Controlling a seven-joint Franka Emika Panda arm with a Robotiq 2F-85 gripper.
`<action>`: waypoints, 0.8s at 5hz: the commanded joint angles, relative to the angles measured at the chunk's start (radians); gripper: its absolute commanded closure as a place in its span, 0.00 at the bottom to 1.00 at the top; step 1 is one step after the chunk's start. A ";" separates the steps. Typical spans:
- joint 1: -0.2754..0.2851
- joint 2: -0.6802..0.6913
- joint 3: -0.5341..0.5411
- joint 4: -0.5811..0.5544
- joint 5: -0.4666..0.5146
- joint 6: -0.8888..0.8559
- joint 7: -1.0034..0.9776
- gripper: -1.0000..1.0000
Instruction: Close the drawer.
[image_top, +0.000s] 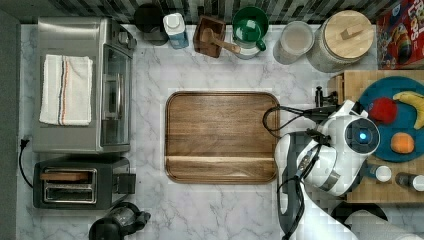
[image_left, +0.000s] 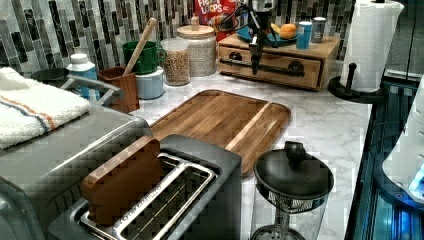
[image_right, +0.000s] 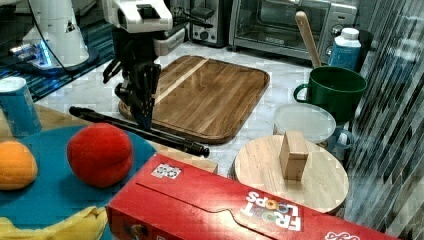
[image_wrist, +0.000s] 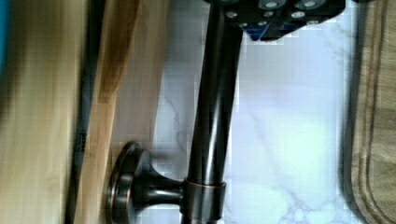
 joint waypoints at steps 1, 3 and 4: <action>-0.038 0.010 -0.113 0.147 -0.177 0.092 0.070 1.00; -0.014 -0.003 -0.111 0.177 -0.204 0.021 0.078 1.00; -0.009 -0.003 -0.116 0.176 -0.202 0.022 0.076 1.00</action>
